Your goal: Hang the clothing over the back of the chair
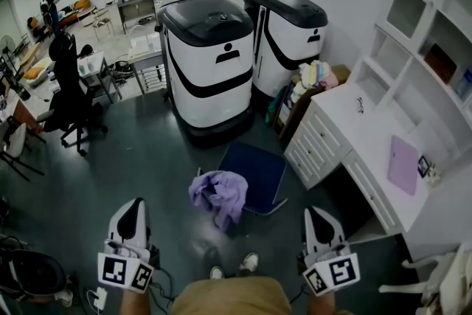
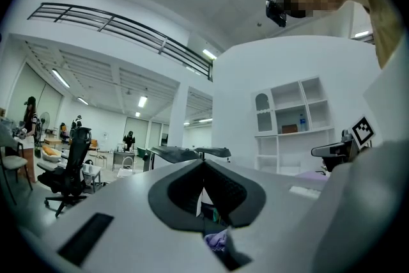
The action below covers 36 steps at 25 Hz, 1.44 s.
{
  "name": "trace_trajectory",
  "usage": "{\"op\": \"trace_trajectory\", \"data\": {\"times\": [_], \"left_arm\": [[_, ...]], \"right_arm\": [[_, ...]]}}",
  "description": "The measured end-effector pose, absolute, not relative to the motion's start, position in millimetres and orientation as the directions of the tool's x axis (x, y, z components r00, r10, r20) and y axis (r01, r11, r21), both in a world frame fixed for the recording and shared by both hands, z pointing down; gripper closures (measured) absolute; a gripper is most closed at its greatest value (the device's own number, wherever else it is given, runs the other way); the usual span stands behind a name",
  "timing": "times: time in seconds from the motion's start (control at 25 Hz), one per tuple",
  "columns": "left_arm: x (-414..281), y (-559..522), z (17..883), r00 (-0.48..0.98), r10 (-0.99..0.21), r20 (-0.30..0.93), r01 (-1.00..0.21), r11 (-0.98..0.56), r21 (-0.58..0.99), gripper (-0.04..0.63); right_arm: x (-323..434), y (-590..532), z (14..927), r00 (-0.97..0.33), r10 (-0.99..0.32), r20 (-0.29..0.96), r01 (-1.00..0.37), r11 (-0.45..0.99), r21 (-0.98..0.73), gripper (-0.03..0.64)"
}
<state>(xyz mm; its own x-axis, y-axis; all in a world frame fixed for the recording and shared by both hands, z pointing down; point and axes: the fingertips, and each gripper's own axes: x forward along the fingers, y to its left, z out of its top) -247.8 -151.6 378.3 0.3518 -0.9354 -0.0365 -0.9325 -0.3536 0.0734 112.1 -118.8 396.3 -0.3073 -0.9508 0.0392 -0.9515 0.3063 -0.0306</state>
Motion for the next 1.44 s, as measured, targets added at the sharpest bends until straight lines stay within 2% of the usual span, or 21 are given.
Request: {"op": "trace_trajectory", "data": {"times": [1.44], "left_arm": [[-250.2,-131.2,383.1,0.419,-0.907,-0.048,-0.903,-0.422,0.083,0.592]], "right_arm": [[103.7,-70.7,402.3,-0.232,-0.971,0.049,-0.973,0.232,-0.008,0.615]]}}
